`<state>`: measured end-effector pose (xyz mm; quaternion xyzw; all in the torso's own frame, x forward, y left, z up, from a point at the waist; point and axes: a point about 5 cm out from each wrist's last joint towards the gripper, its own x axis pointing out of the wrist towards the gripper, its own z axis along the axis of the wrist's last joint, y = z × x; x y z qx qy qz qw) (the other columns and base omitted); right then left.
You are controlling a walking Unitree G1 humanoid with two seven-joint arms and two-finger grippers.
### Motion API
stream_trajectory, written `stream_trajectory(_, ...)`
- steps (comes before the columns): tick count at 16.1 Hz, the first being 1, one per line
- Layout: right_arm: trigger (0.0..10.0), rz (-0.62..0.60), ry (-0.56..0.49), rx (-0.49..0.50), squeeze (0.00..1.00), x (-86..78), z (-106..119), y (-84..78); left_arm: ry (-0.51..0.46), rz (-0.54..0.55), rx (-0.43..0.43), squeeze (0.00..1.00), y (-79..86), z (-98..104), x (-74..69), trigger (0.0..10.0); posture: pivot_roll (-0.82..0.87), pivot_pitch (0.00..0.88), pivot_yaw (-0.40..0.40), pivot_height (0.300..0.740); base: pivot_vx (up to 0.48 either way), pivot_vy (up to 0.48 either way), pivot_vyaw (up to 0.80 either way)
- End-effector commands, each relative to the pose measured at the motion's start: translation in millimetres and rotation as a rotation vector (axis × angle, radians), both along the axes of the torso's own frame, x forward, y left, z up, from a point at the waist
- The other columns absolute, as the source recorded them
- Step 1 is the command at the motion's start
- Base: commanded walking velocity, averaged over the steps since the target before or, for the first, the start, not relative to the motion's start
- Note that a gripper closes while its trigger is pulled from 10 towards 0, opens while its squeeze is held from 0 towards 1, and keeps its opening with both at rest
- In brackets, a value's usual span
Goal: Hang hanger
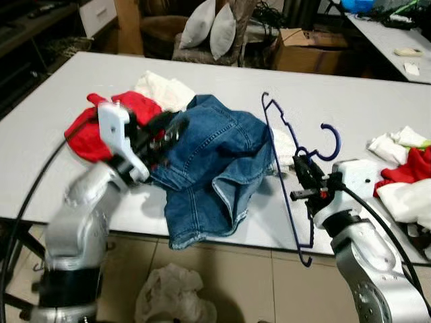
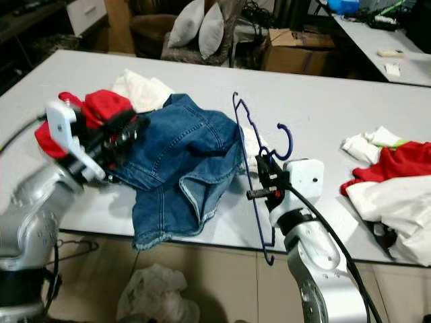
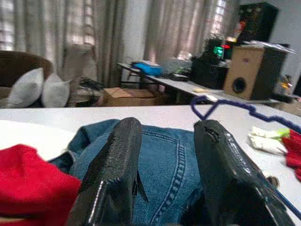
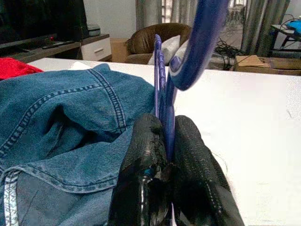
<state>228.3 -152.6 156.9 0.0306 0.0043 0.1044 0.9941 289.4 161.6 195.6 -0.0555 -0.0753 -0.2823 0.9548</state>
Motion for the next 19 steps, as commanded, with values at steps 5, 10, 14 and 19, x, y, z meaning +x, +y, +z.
stream_trajectory(5, 10.0, -0.197, 0.123, -0.172, 0.0, 21.4, -7, -48.2, 0.011, 0.011, 0.079, 0.0, -9.6, -9, -14.1, 10.0, -0.01, 0.0, -0.027, 0.74, 0.0, -0.118, 0.0)
stream_trajectory(10, 10.0, -0.096, 0.307, -0.217, 0.0, 57.0, -35, -49.2, -0.007, -0.012, 0.191, 0.0, 6.0, -8, -14.5, 10.0, 0.0, 0.0, -0.02, 0.74, 0.0, 0.0, 0.0)
stream_trajectory(14, 10.0, 0.085, 0.288, -0.057, 0.0, 79.3, -30, 0.0, -0.036, 0.009, 0.23, 0.0, 17.5, 1, -11.1, 10.0, 0.02, 0.0, -0.021, 0.74, 0.0, 0.0, 0.0)
stream_trajectory(19, 10.0, 0.231, 0.292, 0.197, 0.0, 84.5, -22, 65.5, -0.06, 0.05, 0.228, 0.0, 26.9, 9, -8.2, 10.0, 0.04, 0.0, -0.027, 0.74, 0.0, 0.0, 0.0)
